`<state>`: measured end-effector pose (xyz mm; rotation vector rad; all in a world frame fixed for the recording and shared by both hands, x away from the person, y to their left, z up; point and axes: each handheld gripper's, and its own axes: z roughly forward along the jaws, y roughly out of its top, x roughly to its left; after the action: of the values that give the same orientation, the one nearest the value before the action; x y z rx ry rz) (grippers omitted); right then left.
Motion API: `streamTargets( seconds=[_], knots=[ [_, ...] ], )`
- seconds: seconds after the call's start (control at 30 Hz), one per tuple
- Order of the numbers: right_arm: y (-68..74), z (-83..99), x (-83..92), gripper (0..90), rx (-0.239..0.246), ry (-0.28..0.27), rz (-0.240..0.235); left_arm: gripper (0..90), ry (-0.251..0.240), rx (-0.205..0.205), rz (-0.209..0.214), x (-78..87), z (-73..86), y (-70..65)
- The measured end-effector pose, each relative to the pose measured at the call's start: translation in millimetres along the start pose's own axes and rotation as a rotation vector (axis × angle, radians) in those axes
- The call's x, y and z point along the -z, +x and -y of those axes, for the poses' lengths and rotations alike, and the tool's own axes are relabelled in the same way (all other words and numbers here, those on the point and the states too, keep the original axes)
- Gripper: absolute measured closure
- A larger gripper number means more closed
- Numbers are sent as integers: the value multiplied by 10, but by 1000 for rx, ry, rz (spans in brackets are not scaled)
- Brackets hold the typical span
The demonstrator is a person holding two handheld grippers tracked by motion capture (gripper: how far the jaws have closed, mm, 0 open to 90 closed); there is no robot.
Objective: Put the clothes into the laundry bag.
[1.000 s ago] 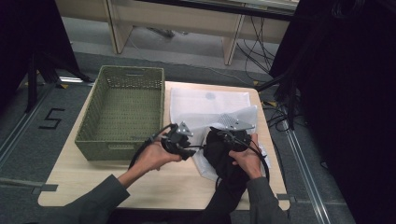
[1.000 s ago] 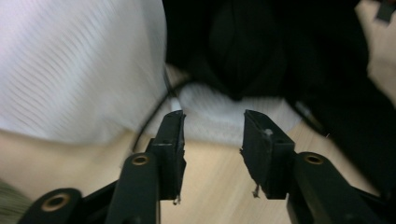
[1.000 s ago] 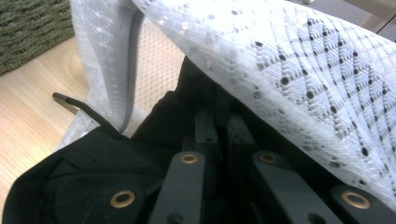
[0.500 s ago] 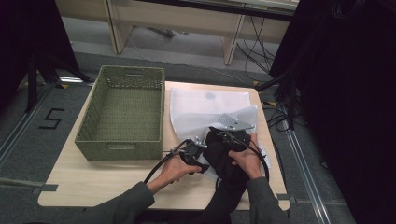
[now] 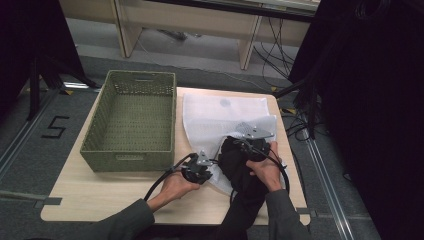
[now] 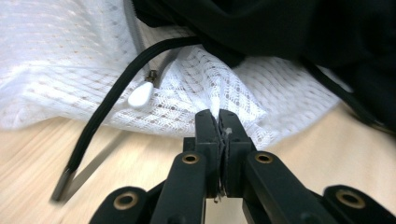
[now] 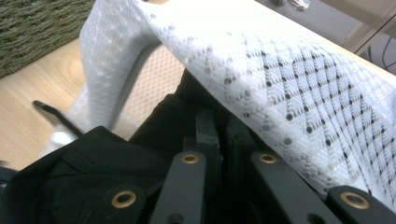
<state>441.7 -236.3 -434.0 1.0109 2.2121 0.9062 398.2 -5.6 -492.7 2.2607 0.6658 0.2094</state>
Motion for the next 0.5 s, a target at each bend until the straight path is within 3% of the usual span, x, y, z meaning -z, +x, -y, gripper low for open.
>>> streamTargets(
  seconds=[0.13,0.17,0.23,0.3,0.33,0.37,0.4,0.43,0.5],
  knots=[
    [19,1,-18,870,5,3,6,877,-6,14,14,131,46,-14],
    [58,-2,-36,863,13,11,2,877,-36,49,35,227,101,-21],
    [81,4,-48,833,25,24,2,876,-35,59,43,272,191,-10],
    [105,19,-88,732,6,43,-23,875,-11,82,56,230,264,7],
    [105,19,-88,732,6,43,-23,875,-11,82,56,230,264,7],
    [170,-18,-63,582,-40,55,-36,875,6,75,61,161,289,24],
    [170,-18,-63,582,-40,55,-36,875,6,75,61,161,289,24],
    [234,-79,52,457,-51,60,-80,874,10,75,59,119,292,18],
    [314,-103,219,425,-56,59,-155,874,16,64,66,116,280,27]
  ],
)
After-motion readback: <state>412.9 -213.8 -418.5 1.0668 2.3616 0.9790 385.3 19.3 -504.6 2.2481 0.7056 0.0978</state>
